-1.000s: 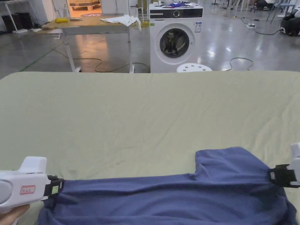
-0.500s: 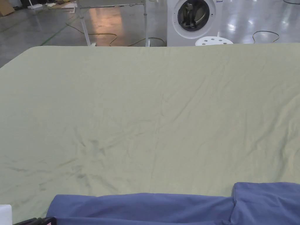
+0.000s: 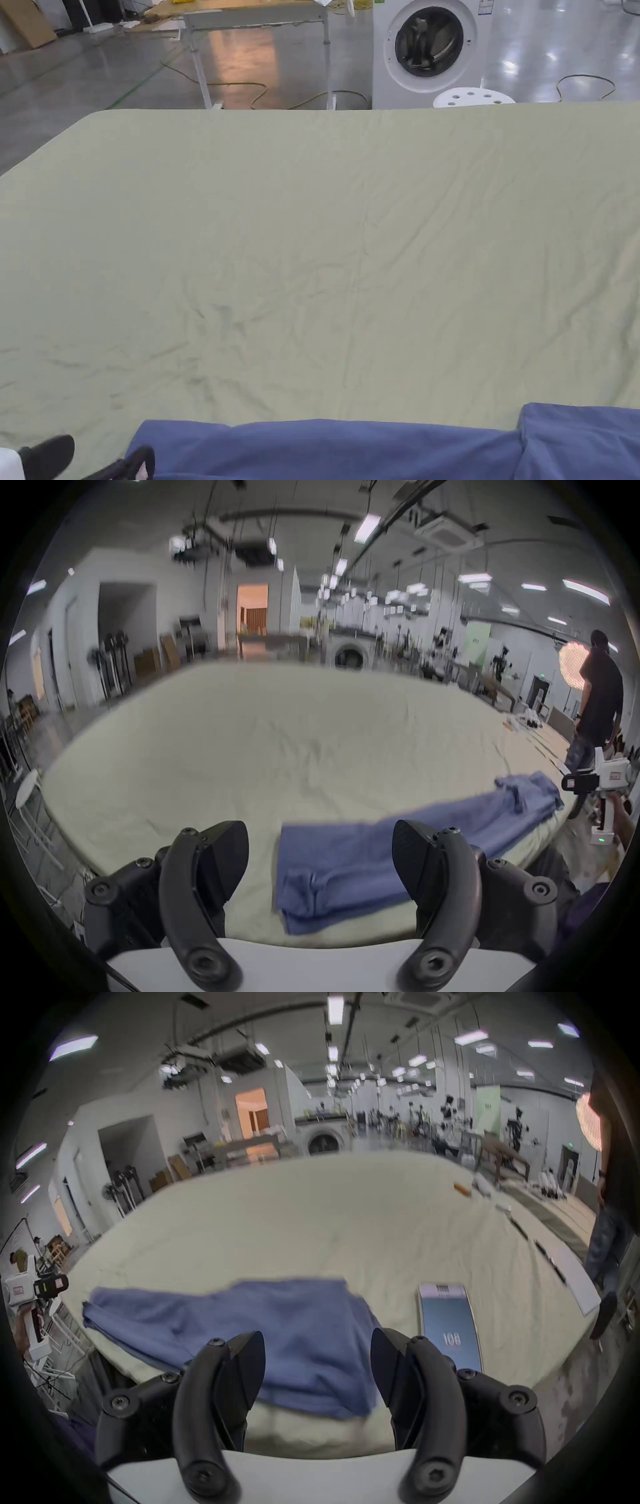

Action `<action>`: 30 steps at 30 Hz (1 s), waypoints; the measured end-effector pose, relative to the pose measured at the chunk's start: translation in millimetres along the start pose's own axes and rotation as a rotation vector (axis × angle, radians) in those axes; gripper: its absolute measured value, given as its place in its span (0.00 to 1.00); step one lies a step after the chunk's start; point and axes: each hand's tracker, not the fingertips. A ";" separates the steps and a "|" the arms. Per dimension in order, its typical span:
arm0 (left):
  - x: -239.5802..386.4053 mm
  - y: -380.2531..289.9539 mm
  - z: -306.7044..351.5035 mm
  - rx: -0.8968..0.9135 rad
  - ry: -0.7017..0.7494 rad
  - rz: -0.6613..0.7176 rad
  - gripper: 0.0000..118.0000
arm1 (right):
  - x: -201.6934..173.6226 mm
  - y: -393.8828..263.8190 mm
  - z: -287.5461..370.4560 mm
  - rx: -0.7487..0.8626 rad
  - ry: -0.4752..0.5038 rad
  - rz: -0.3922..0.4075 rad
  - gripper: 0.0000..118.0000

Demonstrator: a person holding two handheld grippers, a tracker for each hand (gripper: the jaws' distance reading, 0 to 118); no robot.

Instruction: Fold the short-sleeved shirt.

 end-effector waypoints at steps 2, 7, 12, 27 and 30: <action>13.9 8.7 19.6 0.116 0.009 -0.008 0.74 | -18.4 9.5 12.5 0.110 0.033 0.006 0.57; 50.6 22.1 48.2 0.277 0.031 -0.061 0.72 | -50.2 29.5 28.6 0.266 0.114 0.008 0.57; 66.1 28.5 54.7 0.278 0.046 -0.064 0.27 | -70.8 37.9 25.1 0.281 0.159 0.024 0.09; -10.8 21.6 20.5 0.081 -0.033 0.237 0.01 | -81.2 27.4 16.4 0.234 0.145 0.045 0.00; -55.6 -1.3 -14.3 -0.064 -0.076 0.402 0.56 | -76.9 23.0 15.0 0.216 0.135 0.023 0.00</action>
